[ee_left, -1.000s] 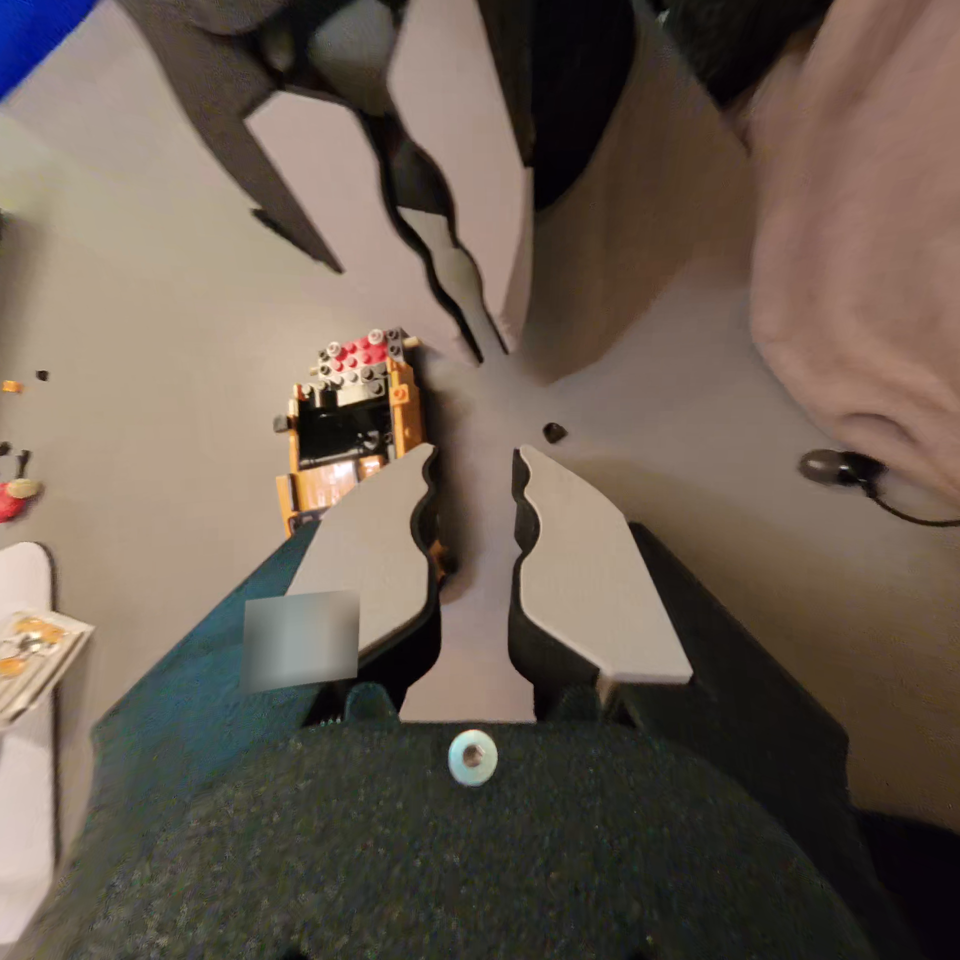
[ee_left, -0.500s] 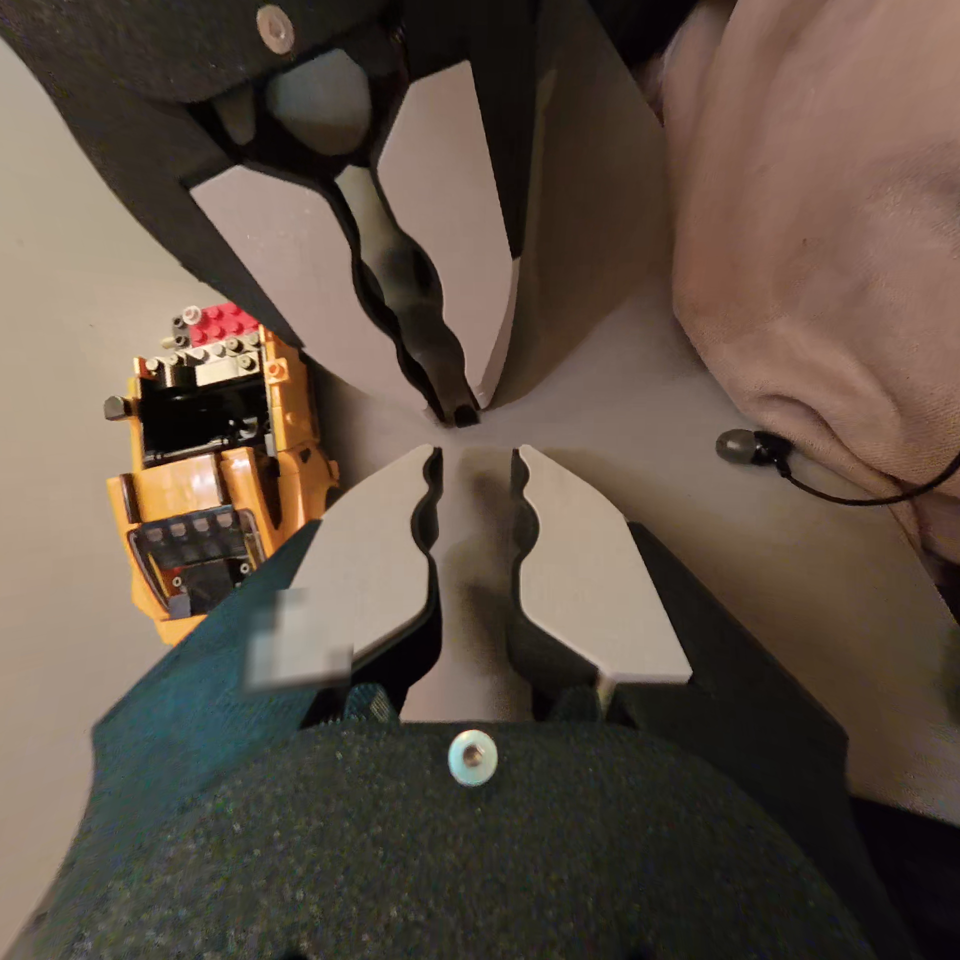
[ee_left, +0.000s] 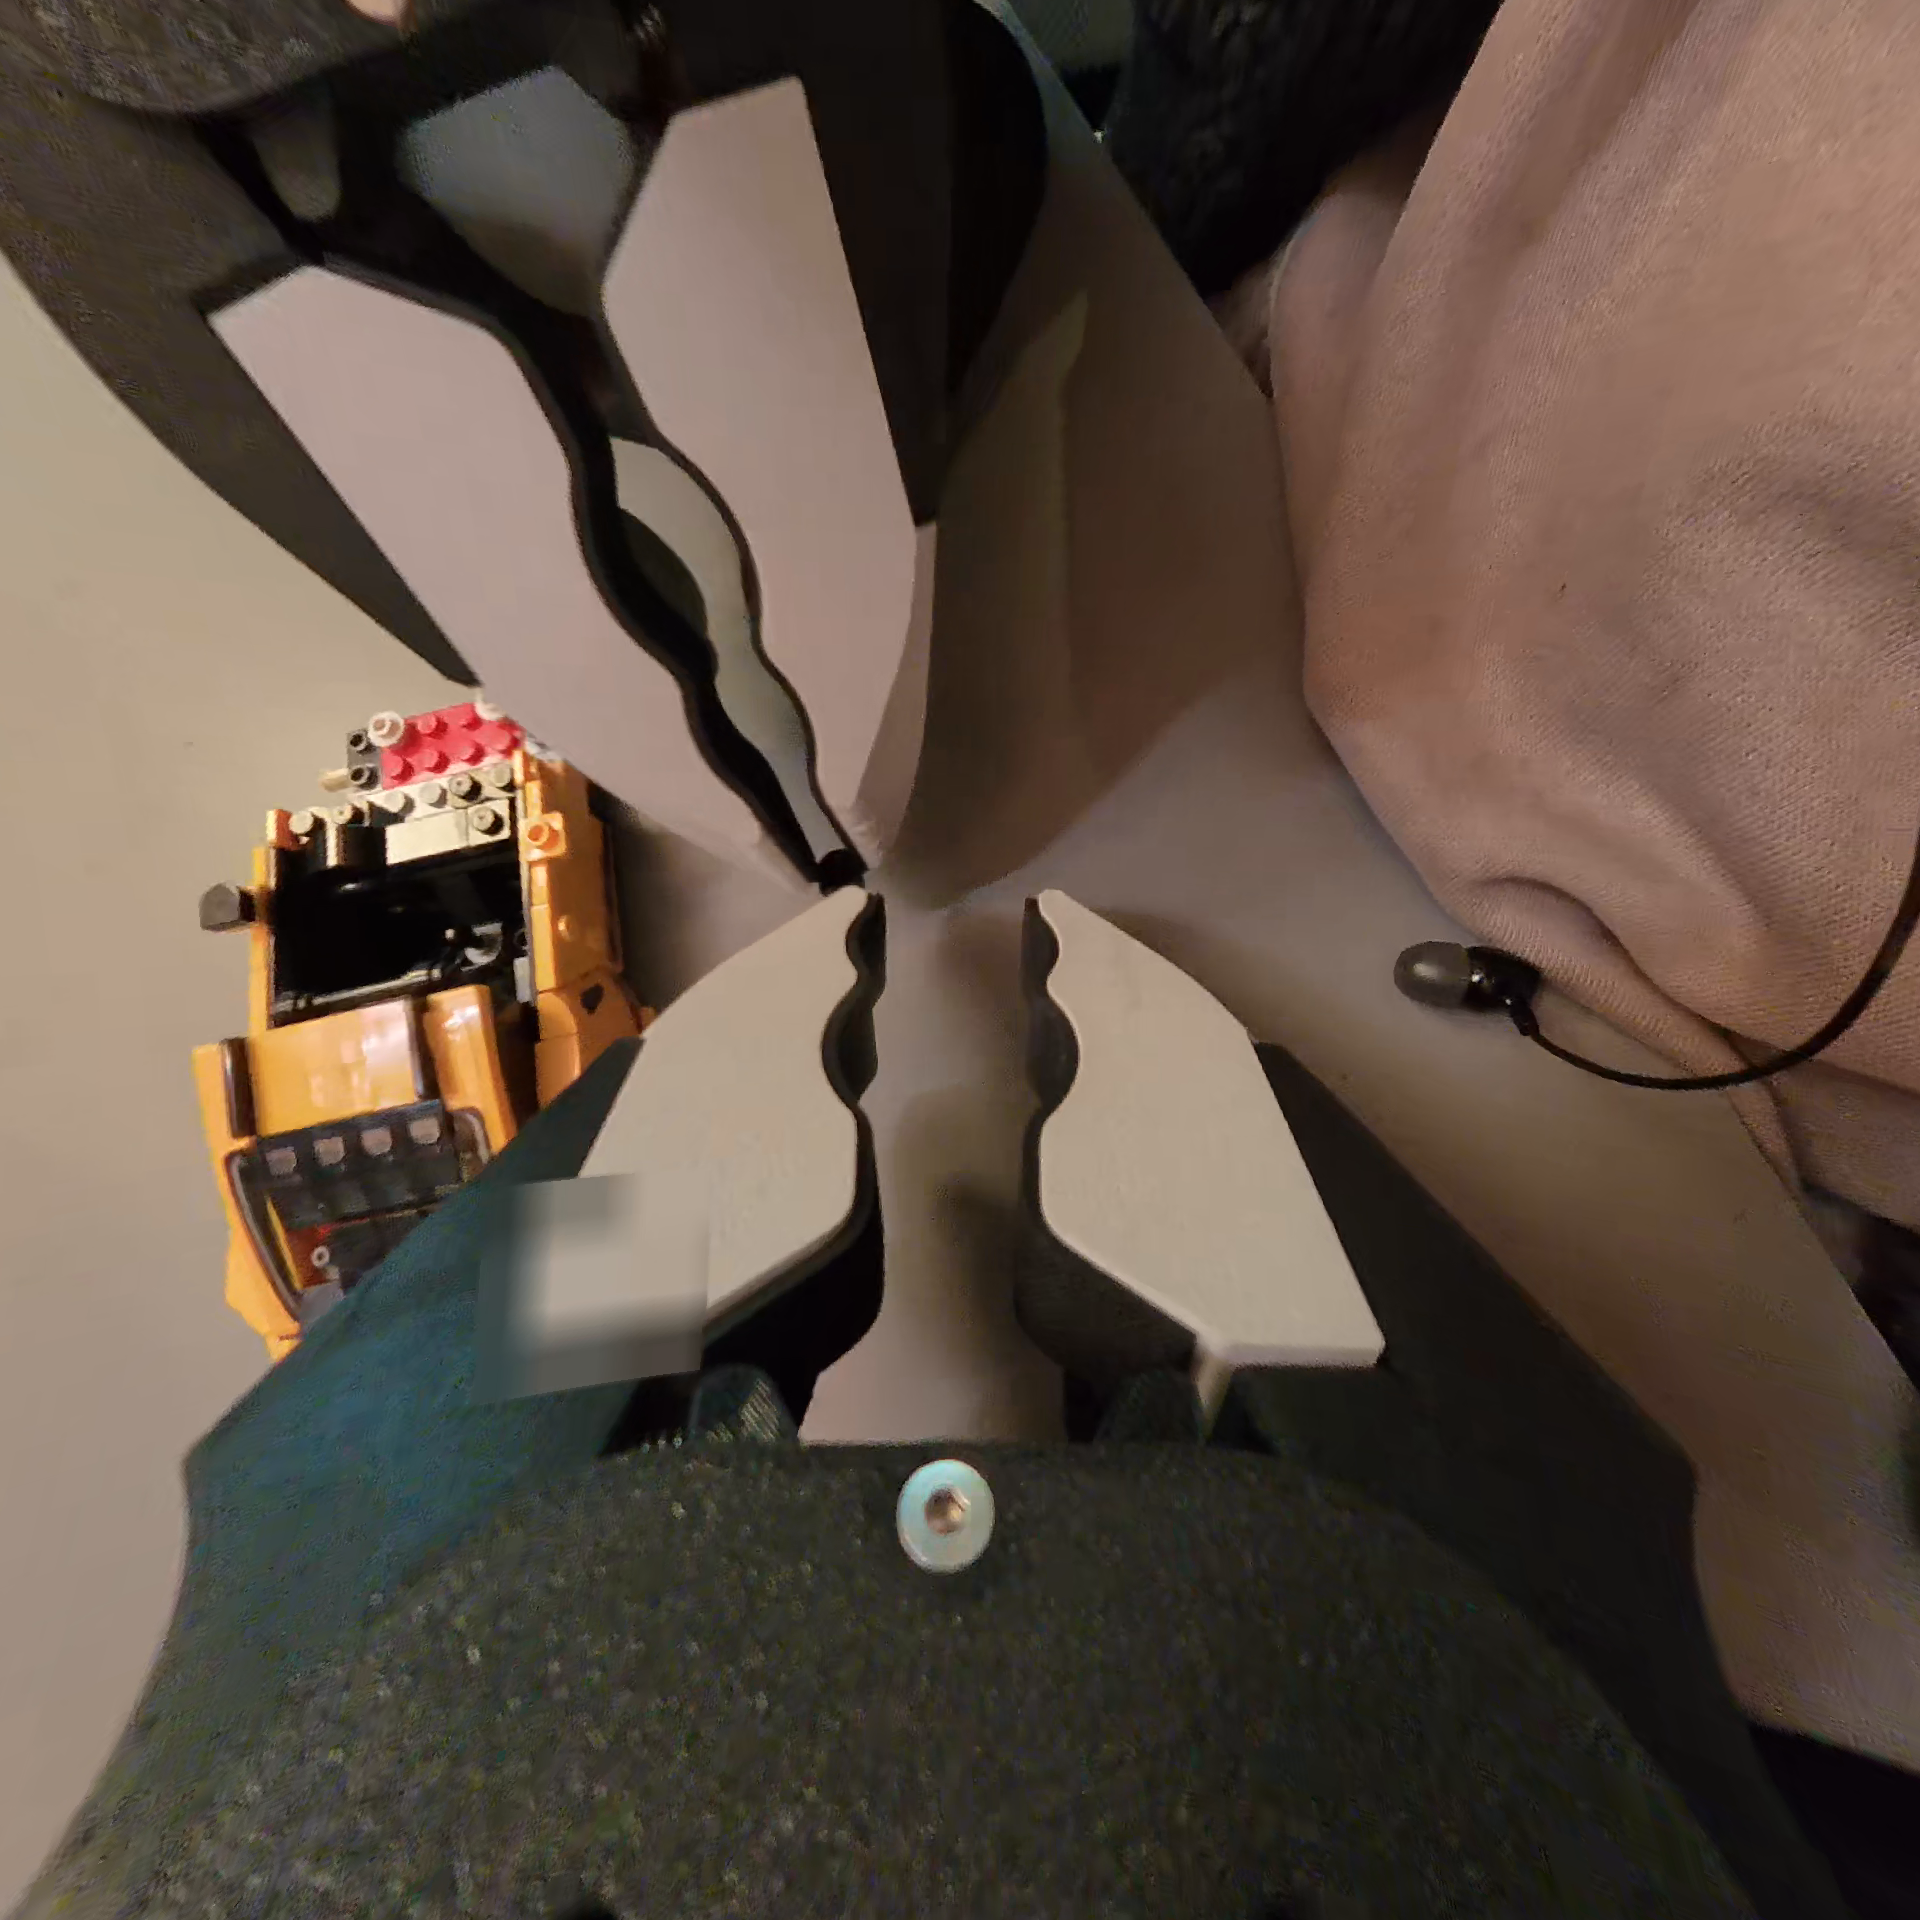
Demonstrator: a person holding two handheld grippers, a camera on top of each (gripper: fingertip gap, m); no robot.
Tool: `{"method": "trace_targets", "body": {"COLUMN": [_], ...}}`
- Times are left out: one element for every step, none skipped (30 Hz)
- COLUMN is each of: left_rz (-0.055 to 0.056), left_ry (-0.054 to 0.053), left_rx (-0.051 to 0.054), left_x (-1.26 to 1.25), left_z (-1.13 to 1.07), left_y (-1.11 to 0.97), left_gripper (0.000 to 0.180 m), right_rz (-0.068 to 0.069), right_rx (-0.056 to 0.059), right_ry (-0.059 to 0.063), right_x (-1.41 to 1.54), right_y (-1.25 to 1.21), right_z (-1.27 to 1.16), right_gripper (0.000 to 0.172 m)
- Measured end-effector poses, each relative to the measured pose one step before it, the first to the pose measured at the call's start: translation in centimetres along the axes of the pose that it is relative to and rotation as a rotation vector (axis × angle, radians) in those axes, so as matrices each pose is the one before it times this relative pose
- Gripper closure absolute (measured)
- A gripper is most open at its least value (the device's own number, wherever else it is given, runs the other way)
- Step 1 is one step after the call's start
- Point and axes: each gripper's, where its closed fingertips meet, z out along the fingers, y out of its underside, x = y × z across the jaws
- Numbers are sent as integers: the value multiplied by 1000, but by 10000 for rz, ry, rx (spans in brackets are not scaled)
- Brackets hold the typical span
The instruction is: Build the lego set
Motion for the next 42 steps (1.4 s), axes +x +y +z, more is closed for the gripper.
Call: {"method": "trace_targets", "body": {"left_rz": [4, 18, 42, 36, 12, -17, -56, -83, -74, -34, 23, 62, 35, -12, -31, -25, -19, -22, -27, -29, -41, -45, -50, -54, -80, -139, -194, -225, -249, -263, -253, -232, -225, -225, -215, -192, -170, -157, -153, -141, -125, -94], "left_ry": [9, -4, -19, -12, -38, -61, -66, -55, -14, 24, 22, -13, -15, 21, 13, -28, -24, -22, -6, 6, 8, 18, 30, 5, -6, 17, 52, 84, 62, 30, 46, 49, 57, 57, 54, 49, 29, 66, 88, 76, 88, 63], "left_rx": [-1, -19, -31, -48, -42, 23, 131, 223, 240, 177, 40, -58, -84, -46, 6, -6, -15, 22, 29, 36, 35, 47, 66, 75, 111, 144, 194, 264, 311, 323, 341, 375, 407, 438, 419, 389, 376, 356, 372, 356, 276, 259], "left_x": [49, 42, 15, -7, -102, -171, -208, -186, -97, 16, 64, 31, 17, 40, 2, -71, -60, -62, -40, -20, -30, -26, 1, -51, -94, -100, -106, -85, -132, -186, -141, -124, -99, -80, -74, -61, -62, -1, 48, 48, 68, 43], "left_z": [130, 109, 78, -9, -103, -235, -288, -287, -215, -75, 62, 154, 194, 157, 107, 65, 36, 13, 12, 23, 17, 20, 2, -10, -45, -71, -116, -177, -218, -240, -248, -258, -267, -270, -256, -228, -216, -180, -181, -158, -147, -137], "left_y": [-37, -8, 28, 74, 94, 16, -141, -287, -372, -316, -116, 77, 143, 92, 14, 21, 52, -4, -22, -9, -1, -23, -37, -57, -87, -137, -188, -271, -349, -393, -466, -505, -581, -628, -622, -592, -556, -520, -553, -533, -422, -376], "left_gripper": [156, 156, 155, 155, 155, 155, 156, 156, 156, 156, 156, 155, 154, 154, 153, 153, 153, 153, 153, 152, 152, 152, 152, 152, 152, 151, 151, 151, 151, 151, 150, 150, 150, 149, 150, 149, 149, 149, 149, 149, 149, 149], "right_rz": [16, -12, -37, -32, -9, -6, -12, 6, 18, -8, -21, -6, -4, -16, -29, -14, 2, -10, -10, 13, 32, 23, -13, -40, -22, -6, -21, -48, -49, -43, -50, -54, -60, -70, -71, -71, -78, -83, -77, -65, -67, -69], "right_rx": [72, 30, 31, 18, -6, -50, -20, 21, 6, 3, 34, 62, 89, 53, 59, 93, 55, 29, 32, 43, 69, 74, 71, 98, 57, 63, 99, 132, 146, 165, 191, 201, 208, 219, 203, 150, 121, 99, 100, 78, 41, 17], "right_ry": [21, 9, 54, 39, 21, 39, 51, 13, -1, 34, 29, 0, -15, -11, 5, -14, 2, 20, 12, 10, 19, 4, 15, 61, 75, 73, 85, 75, 96, 130, 128, 117, 108, 128, 94, 87, 92, 36, -2, -14, -18, -20], "right_x": [9, -26, 28, 6, 9, 56, 68, 1, -1, 38, 40, 16, -11, 9, 13, -4, 27, 49, 46, 53, 57, 13, 2, 44, 98, 123, 140, 116, 154, 214, 227, 231, 220, 256, 224, 232, 245, 167, 102, 98, 103, 124], "right_y": [-135, -74, -59, -23, 22, 108, 91, 26, 25, 21, -46, -119, -172, -134, -125, -173, -92, -27, 8, 14, -24, -39, -66, -117, -62, -77, -128, -180, -238, -289, -345, -397, -434, -498, -498, -479, -452, -427, -442, -411, -362, -318], "right_z": [-110, -79, -65, -52, -56, -34, -31, -31, 3, 21, 12, 11, -21, -25, -22, -23, -10, 10, -11, -9, -14, -18, -46, -70, -73, -90, -120, -164, -203, -241, -278, -309, -326, -330, -319, -270, -240, -198, -161, -116, -83, -74], "right_gripper": [165, 165, 165, 165, 165, 165, 165, 165, 165, 165, 165, 165, 165, 165, 165, 166, 166, 166, 166, 166, 166, 166, 166, 166, 166, 166, 166, 166, 166, 166, 166, 166, 166, 166, 166, 166, 166, 166, 166, 165, 165, 164]}}
